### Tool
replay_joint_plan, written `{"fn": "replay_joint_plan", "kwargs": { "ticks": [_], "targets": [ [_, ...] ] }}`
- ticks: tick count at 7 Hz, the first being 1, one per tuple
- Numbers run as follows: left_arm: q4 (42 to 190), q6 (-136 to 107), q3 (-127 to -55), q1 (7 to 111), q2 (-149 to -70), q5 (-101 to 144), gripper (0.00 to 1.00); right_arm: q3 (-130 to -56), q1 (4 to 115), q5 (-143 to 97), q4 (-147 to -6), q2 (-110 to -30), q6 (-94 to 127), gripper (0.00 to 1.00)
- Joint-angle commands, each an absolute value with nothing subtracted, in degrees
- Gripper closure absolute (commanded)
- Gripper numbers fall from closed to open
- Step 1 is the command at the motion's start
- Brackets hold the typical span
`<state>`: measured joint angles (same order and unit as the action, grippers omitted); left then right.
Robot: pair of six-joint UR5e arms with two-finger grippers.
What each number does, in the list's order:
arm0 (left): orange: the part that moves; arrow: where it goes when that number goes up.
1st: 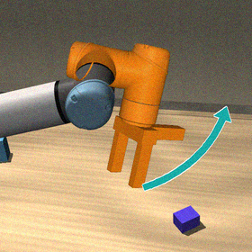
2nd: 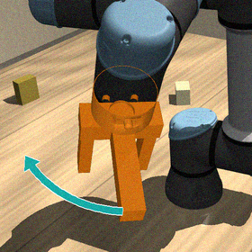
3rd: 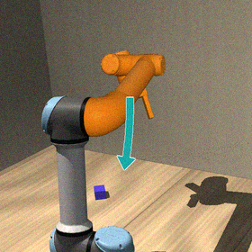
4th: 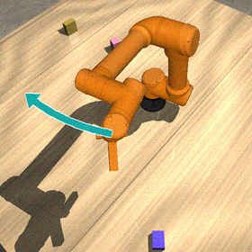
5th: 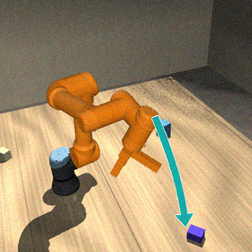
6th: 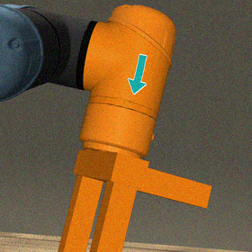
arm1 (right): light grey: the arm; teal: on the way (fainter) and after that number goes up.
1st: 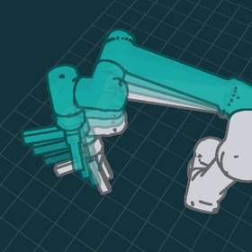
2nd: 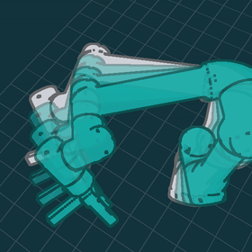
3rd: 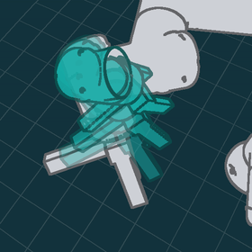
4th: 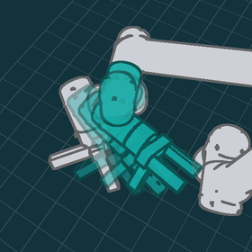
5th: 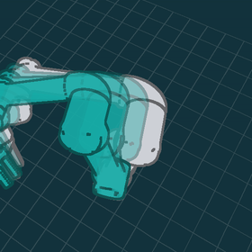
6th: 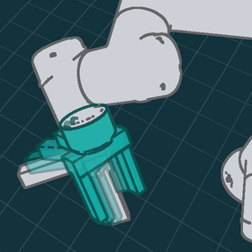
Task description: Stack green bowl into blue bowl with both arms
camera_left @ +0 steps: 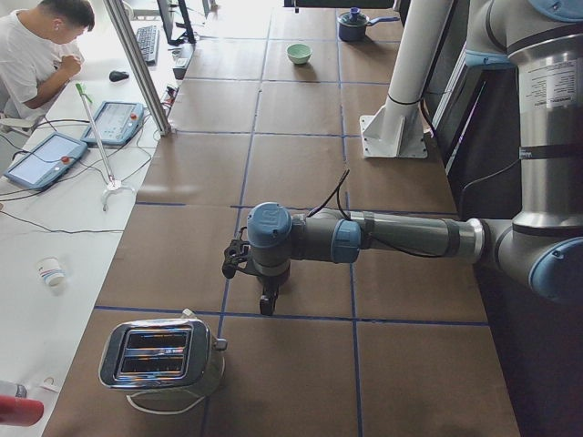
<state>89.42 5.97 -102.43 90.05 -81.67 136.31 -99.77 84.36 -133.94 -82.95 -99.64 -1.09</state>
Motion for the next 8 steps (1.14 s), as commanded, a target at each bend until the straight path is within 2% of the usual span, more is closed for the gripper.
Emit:
{"fn": "replay_joint_plan", "kwargs": {
  "ticks": [1, 3, 6, 8],
  "targets": [
    [88.4, 6.3, -104.1, 89.6, -80.4, 137.1, 0.00, -100.3, 84.4, -134.7, -82.8, -99.8, -1.1, 0.00],
    [89.0, 6.4, -103.8, 89.5, -80.2, 137.8, 0.00, -99.9, 84.4, -134.9, -83.0, -99.6, -0.9, 0.00],
    [94.4, 6.8, -97.8, 88.9, -80.1, 139.1, 0.00, -99.9, 84.3, -135.2, -83.0, -99.7, -1.0, 0.00],
    [104.5, -5.9, -96.9, 79.3, -80.4, 142.1, 0.00, -99.3, 84.2, -134.8, -82.8, -99.7, -1.1, 0.00]
  ]
}}
